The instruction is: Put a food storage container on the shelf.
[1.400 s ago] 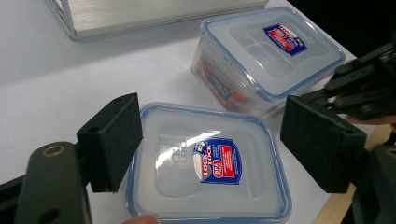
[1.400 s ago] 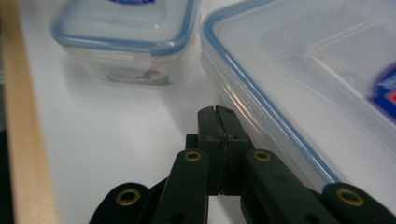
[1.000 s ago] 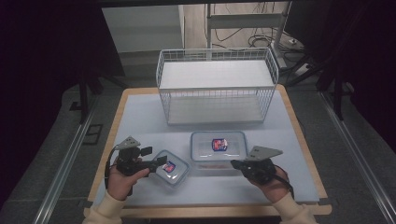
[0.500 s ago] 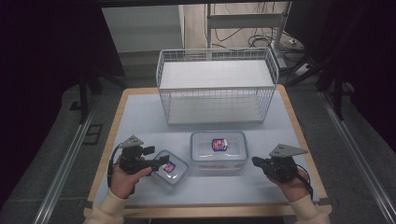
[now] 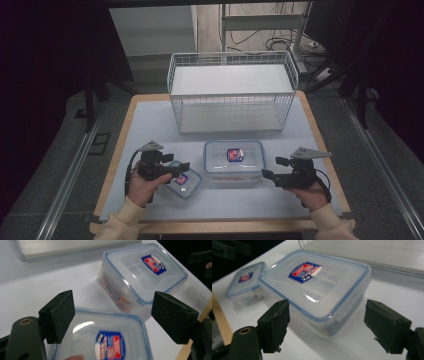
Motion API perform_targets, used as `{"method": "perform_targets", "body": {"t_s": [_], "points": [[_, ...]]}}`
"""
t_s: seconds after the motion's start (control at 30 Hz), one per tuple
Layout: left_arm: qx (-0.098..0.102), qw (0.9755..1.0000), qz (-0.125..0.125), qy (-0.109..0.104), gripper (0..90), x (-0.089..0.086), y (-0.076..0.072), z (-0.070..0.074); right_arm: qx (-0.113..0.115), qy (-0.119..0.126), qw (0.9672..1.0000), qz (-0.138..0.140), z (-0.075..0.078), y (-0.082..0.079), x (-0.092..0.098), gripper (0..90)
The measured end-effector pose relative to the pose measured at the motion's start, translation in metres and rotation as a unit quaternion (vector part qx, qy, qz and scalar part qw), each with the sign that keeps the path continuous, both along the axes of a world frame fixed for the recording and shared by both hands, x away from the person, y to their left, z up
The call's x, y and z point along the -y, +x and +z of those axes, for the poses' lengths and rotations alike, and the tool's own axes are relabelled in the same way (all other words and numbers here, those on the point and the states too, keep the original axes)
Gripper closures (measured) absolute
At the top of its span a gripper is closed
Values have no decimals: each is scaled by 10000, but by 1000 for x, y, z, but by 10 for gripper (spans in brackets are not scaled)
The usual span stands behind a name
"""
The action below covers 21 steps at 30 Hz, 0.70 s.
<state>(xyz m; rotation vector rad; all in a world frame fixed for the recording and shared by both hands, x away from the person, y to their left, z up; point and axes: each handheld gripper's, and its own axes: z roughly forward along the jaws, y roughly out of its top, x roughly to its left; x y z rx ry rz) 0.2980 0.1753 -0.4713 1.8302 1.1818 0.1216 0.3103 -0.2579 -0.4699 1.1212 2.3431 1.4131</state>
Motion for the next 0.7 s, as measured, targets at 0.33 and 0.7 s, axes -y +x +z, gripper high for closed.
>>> {"method": "perform_targets", "body": {"t_s": [0.33, 0.7], "points": [[-485, 9985, -188, -174, 176, 28, 34, -2, -720, 421, 9964, -152, -1, 34, -1, 174], [-724, 9965, -364, -187, 167, 48, 50, -3, -968, 346, 9945, -183, -5, 49, -11, 141]]}}
